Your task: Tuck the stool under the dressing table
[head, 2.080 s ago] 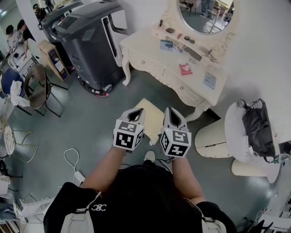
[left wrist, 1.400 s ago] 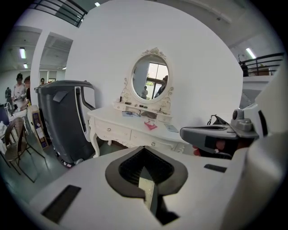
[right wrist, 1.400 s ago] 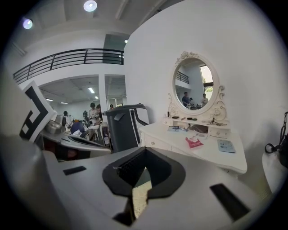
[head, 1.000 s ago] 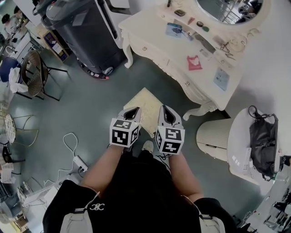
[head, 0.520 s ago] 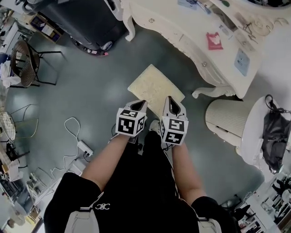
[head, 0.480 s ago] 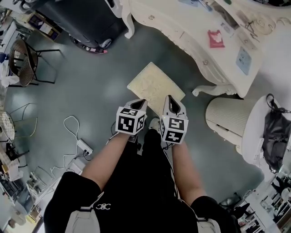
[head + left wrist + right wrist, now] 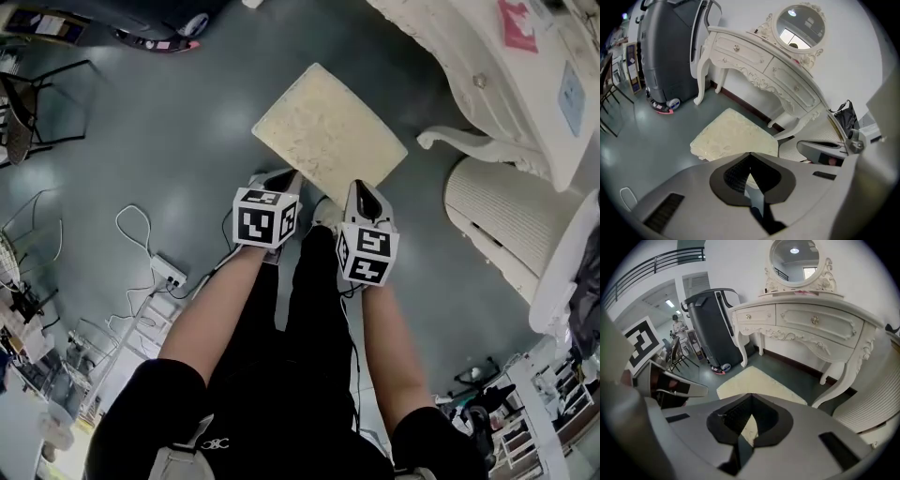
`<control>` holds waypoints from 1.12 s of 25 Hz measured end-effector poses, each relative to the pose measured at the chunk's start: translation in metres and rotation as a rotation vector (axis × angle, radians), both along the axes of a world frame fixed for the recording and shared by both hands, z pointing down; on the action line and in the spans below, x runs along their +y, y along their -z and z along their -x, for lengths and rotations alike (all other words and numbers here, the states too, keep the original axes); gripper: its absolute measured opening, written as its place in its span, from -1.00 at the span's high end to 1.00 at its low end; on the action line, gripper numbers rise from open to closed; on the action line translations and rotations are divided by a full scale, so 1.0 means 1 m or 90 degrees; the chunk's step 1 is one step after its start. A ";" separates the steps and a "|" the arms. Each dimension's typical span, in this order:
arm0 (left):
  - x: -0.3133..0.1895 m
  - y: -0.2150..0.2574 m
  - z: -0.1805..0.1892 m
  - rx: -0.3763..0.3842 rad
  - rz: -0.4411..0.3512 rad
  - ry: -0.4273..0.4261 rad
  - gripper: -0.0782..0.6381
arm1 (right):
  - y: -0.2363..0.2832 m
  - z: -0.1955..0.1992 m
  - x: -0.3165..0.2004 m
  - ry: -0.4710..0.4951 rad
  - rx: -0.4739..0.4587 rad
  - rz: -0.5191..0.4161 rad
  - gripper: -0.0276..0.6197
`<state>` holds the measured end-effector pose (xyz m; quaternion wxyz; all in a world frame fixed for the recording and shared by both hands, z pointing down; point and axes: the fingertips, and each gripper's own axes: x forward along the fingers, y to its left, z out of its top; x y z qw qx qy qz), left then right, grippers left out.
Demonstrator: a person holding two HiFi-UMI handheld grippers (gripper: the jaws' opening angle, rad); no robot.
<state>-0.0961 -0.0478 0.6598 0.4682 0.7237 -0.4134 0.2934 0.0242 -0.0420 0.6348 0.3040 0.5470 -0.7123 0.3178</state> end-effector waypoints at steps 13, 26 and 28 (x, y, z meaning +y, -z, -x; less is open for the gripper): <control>0.045 -0.115 -0.021 0.222 0.117 0.171 0.36 | -0.071 -0.014 0.019 0.007 0.007 0.039 0.89; 0.016 -0.158 -0.037 0.304 0.187 0.350 0.19 | -0.073 -0.010 0.033 0.015 -0.007 0.070 0.89; 0.016 -0.160 -0.037 0.289 0.190 0.365 0.19 | -0.076 -0.013 0.029 0.007 -0.010 0.073 0.89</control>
